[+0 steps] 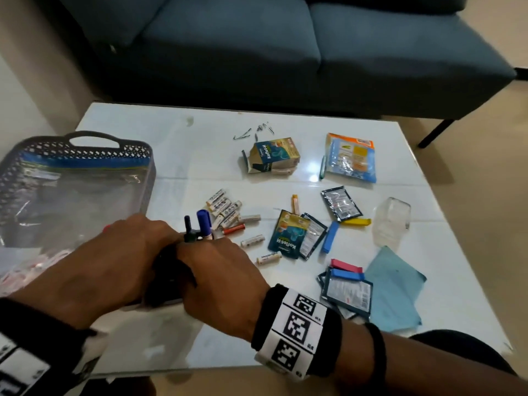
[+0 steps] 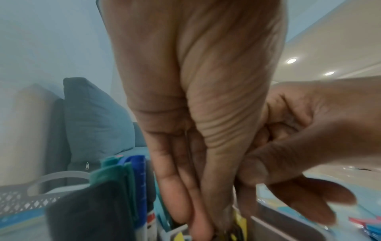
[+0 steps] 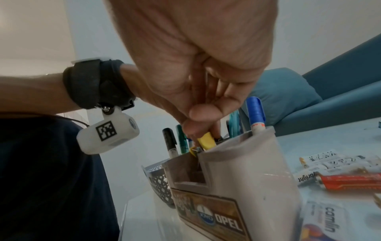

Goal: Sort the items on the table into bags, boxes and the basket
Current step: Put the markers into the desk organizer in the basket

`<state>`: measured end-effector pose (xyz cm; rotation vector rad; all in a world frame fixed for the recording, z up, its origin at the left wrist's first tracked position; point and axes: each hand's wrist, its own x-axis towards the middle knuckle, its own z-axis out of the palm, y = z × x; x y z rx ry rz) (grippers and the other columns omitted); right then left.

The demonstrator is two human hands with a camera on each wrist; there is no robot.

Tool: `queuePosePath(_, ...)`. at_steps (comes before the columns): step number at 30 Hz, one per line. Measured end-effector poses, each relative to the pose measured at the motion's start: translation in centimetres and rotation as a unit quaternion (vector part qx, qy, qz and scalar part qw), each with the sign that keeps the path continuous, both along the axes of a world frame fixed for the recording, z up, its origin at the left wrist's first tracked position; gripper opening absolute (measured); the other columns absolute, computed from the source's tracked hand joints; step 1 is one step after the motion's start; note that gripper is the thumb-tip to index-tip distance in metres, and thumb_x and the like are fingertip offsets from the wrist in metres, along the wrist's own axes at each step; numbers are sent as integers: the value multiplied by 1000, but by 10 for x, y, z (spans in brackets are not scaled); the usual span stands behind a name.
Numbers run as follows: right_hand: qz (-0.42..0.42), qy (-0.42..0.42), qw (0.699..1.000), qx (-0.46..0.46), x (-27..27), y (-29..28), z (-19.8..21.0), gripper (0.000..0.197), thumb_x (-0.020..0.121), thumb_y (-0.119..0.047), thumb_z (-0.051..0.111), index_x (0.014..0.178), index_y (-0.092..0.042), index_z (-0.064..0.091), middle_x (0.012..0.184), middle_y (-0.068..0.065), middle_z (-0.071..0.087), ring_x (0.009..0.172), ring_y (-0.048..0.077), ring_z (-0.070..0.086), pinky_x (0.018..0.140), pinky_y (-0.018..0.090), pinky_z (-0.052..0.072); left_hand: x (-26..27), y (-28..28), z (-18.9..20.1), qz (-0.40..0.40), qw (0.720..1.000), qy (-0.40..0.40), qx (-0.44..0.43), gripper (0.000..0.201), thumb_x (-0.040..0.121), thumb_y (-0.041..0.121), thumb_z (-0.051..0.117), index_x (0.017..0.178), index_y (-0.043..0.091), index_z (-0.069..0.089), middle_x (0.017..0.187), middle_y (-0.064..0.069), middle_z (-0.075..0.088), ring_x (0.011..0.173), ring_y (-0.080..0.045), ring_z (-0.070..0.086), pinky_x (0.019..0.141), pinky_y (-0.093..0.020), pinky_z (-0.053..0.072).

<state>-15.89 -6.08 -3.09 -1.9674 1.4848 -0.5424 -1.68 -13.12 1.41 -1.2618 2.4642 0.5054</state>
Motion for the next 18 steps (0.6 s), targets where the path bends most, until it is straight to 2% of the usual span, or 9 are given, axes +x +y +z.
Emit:
queuePosePath(2,6,-24,1000,1,-2,-1,-1,17,82,0,67,97,-5,64,90,16,68,78,38,62,61,35,44,3,-2,-7,16,1000,26,2,31,56,37,59,83,35,74,67,11,69,63,-9,68,64,-38,59)
queuePosePath(4,9,-36,999,-6,-7,-4,-1,17,82,-4,71,98,-5,65,89,15,69,78,37,63,61,35,45,6,-7,-12,22,998,66,-9,24,57,23,68,77,36,72,62,13,67,56,-6,65,57,-39,58)
queuePosePath(6,-1,-52,998,-34,-13,-9,-3,17,83,-6,71,99,-5,67,85,14,70,76,37,65,63,41,53,5,-13,-11,23,994,93,-48,33,60,7,76,77,35,73,62,13,66,56,-5,65,54,-37,57)
queuePosePath(8,-25,-97,992,-70,-23,-14,-4,18,85,-3,69,103,-6,70,86,12,73,76,33,68,66,44,57,-3,-15,-6,18,989,113,-89,35,59,0,83,76,29,75,64,13,65,57,-10,64,52,-32,53)
queuePosePath(10,-57,-131,985,-94,-39,-19,-2,20,88,-4,68,107,-9,73,90,6,76,75,21,71,71,41,59,-18,-16,3,19,982,145,-120,32,62,1,85,75,28,75,62,17,56,54,-5,54,50,-21,42)
queuePosePath(11,-75,-140,982,-98,-51,-22,0,19,90,-5,68,108,-9,73,92,3,77,73,15,72,71,35,60,-26,-17,7,25,978,163,-127,30,66,2,83,76,29,74,63,18,56,54,-2,53,52,-20,41)
queuePosePath(13,-111,-152,977,-102,-79,-24,4,17,93,-6,68,108,-7,73,93,3,78,72,8,73,69,28,62,-43,-20,11,44,973,187,-127,30,75,9,78,77,37,69,73,11,66,62,-9,62,61,-28,52)
queuePosePath(15,-152,-137,974,-99,-114,-24,5,15,94,-8,69,109,-5,72,93,4,78,77,8,74,68,28,63,-60,-22,13,48,972,191,-129,30,78,14,76,78,42,65,84,6,70,71,-15,67,75,-35,59)
queuePosePath(18,-213,-42,973,-84,-170,-16,-5,10,93,-14,71,102,-10,74,86,-4,77,74,6,74,70,33,63,-82,-20,13,44,970,209,-120,27,80,13,75,83,40,68,86,8,71,74,-14,69,80,-38,60)
